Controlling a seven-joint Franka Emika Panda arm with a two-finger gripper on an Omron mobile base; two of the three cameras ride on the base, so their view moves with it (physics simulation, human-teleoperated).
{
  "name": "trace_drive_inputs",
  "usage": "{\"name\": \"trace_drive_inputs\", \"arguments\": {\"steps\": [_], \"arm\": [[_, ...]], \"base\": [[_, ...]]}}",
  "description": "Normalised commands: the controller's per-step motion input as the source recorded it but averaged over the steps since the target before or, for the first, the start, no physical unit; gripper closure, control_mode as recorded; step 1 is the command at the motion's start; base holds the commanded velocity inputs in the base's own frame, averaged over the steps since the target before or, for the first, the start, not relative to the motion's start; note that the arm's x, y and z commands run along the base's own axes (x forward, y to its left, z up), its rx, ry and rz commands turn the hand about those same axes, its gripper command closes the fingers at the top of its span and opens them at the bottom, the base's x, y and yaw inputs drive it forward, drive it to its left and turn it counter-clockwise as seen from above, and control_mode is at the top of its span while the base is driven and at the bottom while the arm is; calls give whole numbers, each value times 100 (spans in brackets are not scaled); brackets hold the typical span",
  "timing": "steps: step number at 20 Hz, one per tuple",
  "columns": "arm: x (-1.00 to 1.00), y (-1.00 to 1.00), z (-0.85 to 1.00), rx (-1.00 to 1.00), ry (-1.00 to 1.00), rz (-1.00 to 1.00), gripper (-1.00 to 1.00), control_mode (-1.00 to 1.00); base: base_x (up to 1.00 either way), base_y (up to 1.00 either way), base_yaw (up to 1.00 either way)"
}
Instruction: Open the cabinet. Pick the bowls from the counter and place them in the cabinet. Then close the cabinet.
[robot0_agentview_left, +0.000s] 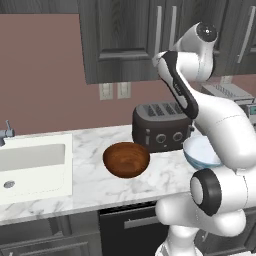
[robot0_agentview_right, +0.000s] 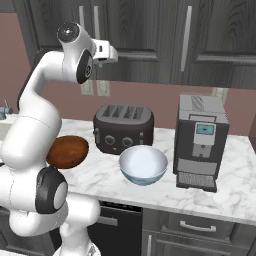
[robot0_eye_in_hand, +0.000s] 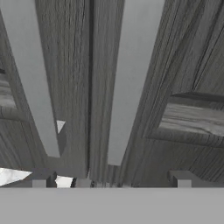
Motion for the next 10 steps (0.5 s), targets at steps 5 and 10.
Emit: {"name": "trace_drive_inputs", "arguments": {"steps": [5, 10], "arm": [[24, 0, 4, 0, -6, 0, -100, -100], [29, 0, 6, 0, -6, 0, -100, -100]], "base": [[0, 0, 0], [0, 0, 0]]}}
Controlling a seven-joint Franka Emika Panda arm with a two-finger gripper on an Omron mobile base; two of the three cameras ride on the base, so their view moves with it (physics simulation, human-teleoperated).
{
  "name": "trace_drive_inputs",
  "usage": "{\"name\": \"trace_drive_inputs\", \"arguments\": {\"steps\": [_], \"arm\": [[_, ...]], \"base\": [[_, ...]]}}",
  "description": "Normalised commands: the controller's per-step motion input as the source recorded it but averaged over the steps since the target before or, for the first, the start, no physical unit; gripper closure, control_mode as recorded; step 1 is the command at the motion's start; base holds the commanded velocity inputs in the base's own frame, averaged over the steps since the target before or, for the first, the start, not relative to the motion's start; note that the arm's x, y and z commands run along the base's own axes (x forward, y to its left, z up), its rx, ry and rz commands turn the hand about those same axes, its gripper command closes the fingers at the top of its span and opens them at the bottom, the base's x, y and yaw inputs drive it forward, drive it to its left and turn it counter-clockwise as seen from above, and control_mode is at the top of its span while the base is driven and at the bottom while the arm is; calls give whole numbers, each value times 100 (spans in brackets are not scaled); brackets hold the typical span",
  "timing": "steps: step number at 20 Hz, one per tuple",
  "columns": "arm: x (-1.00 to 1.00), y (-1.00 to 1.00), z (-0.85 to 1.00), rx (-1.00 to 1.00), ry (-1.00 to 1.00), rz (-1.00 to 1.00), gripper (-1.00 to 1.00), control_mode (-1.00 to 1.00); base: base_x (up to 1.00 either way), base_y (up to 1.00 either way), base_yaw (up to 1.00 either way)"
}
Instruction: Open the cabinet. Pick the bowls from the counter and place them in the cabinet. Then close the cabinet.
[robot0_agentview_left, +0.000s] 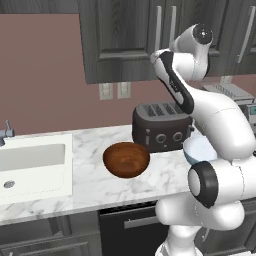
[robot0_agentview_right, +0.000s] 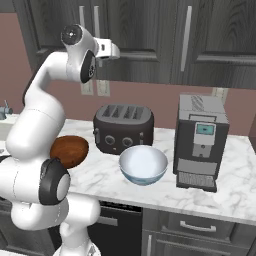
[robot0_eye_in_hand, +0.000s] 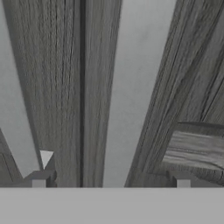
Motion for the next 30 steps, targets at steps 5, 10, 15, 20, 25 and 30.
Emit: {"name": "trace_drive_inputs", "arguments": {"steps": [5, 10, 15, 20, 25, 30], "arm": [[31, 0, 2, 0, -1, 0, -100, -100], [31, -1, 5, 0, 0, 0, -100, -100], [37, 0, 4, 0, 0, 0, -100, -100], [22, -7, 7, -4, -21, 0, -100, -100], [4, -1, 20, -11, -42, 0, -100, -100], [16, 0, 21, -11, -41, 0, -100, -100]], "base": [[0, 0, 0], [0, 0, 0], [0, 0, 0], [0, 0, 0], [0, 0, 0], [0, 0, 0]]}}
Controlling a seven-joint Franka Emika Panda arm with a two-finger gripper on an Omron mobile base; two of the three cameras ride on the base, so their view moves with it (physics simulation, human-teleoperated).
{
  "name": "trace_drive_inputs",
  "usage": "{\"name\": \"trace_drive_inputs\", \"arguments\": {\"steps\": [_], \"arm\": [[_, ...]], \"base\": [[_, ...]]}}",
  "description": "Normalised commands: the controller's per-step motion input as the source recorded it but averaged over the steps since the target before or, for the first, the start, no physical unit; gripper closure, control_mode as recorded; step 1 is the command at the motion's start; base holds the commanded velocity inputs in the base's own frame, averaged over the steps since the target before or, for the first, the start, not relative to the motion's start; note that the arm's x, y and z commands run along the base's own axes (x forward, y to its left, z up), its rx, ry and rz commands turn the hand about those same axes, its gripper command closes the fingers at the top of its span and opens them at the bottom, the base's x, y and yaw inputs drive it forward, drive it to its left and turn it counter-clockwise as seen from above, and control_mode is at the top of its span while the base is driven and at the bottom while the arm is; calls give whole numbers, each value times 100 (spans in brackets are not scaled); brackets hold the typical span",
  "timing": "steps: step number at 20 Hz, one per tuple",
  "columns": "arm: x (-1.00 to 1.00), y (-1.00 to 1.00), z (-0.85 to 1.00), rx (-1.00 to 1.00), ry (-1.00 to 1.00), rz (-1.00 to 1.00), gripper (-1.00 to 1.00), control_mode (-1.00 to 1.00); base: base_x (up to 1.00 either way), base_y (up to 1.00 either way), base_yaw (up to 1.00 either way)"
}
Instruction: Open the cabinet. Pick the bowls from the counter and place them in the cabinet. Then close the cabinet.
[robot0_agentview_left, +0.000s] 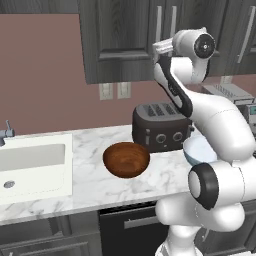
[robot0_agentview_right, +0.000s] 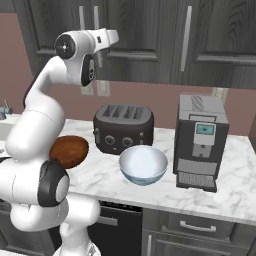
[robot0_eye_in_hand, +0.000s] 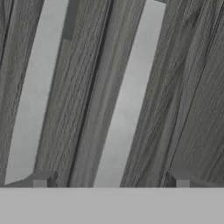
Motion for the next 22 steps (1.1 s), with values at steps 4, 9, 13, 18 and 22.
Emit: {"name": "trace_drive_inputs", "arguments": {"steps": [4, 9, 13, 18, 22], "arm": [[48, 0, 0, -2, -22, 0, -100, -100], [91, -5, -16, 0, 1, 0, -100, -100], [100, -4, -19, 1, 8, 0, 100, -100], [100, 0, -1, 1, 12, 0, 100, -100], [100, 0, -10, 2, 25, 2, 100, -100]], "base": [[0, 0, 0], [0, 0, 0], [0, 0, 0], [0, 0, 0], [0, 0, 0]]}}
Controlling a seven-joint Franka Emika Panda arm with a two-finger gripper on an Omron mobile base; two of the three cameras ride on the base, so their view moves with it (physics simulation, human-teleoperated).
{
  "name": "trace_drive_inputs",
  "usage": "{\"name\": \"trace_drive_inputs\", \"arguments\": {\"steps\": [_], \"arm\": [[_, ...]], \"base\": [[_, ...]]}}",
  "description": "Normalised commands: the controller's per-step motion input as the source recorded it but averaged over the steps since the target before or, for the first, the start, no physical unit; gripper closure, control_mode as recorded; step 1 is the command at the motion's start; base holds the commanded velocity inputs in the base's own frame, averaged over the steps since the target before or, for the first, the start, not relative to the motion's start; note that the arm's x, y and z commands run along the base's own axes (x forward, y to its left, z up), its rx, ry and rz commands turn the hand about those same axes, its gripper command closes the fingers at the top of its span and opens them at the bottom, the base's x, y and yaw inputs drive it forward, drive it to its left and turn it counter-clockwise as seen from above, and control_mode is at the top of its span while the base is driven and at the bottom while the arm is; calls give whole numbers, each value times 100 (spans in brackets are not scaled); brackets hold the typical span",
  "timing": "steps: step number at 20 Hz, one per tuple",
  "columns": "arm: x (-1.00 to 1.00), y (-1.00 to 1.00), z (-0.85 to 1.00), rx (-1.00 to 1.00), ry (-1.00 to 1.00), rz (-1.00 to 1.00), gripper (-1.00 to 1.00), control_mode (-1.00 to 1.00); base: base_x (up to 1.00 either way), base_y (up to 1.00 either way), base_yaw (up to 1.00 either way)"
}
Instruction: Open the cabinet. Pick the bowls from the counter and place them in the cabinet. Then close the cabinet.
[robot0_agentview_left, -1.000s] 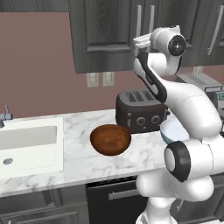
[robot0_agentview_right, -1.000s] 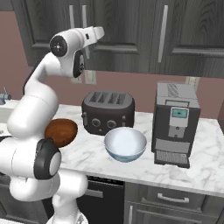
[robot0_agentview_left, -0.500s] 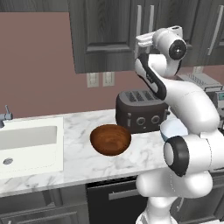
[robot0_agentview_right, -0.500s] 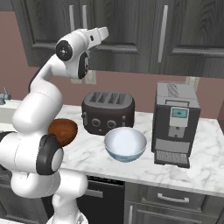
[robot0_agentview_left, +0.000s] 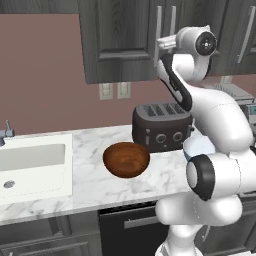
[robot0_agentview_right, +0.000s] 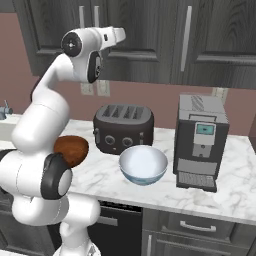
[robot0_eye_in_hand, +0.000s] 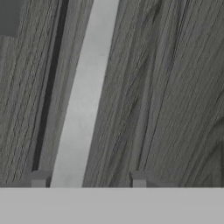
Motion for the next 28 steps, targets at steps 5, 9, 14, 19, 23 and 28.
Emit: {"name": "trace_drive_inputs", "arguments": {"steps": [5, 9, 14, 19, 23, 28], "arm": [[62, -27, -21, 8, 5, 3, 100, -100], [-32, -93, -8, 6, 0, -2, 100, -100], [-97, -100, -15, 12, -13, -8, 100, -100], [-100, -100, -15, 10, -19, -12, 100, -100], [-99, -100, -3, 15, -14, -12, 100, -100], [-77, -100, 11, 39, 11, -17, 100, -100]], "base": [[0, 0, 0], [0, 0, 0], [0, 0, 0], [0, 0, 0], [0, 0, 0], [0, 0, 0]]}}
